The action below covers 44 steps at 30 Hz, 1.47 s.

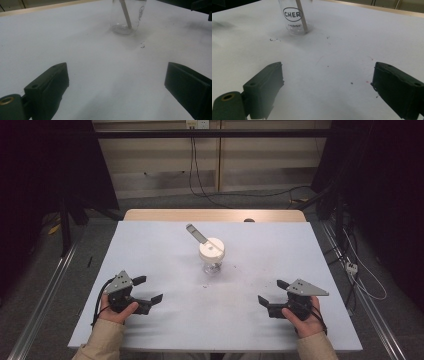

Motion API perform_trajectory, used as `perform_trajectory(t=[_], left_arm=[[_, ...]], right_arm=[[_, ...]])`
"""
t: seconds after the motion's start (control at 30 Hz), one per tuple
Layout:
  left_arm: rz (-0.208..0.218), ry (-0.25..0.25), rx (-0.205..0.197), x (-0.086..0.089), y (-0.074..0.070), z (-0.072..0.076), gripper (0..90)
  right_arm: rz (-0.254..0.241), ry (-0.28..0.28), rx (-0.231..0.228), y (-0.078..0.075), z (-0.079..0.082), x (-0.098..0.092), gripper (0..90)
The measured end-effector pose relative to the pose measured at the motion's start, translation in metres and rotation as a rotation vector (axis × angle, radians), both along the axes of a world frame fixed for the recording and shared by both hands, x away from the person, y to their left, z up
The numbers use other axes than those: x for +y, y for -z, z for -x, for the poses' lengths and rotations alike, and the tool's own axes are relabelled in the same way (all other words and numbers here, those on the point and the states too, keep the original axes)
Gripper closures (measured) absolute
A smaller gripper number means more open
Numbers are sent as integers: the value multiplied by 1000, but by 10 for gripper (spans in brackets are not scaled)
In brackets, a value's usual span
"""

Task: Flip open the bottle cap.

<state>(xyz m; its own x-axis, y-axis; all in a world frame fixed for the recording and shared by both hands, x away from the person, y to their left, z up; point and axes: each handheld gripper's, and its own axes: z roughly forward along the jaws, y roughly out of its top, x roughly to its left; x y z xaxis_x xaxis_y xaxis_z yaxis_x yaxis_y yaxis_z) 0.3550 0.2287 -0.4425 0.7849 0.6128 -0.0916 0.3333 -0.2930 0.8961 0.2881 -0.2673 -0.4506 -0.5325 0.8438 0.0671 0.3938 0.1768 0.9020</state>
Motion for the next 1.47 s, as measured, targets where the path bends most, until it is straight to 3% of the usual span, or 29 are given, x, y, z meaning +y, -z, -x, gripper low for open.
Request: perform_trajectory(t=[0.7, 1.47], left_arm=[[4, -26, 8, 14, 2, 8, 52], [-7, -30, 10, 11, 4, 5, 54]], right_arm=[[-2, 7, 5, 5, 7, -7, 98], [-4, 21, 4, 6, 7, -15, 99]])
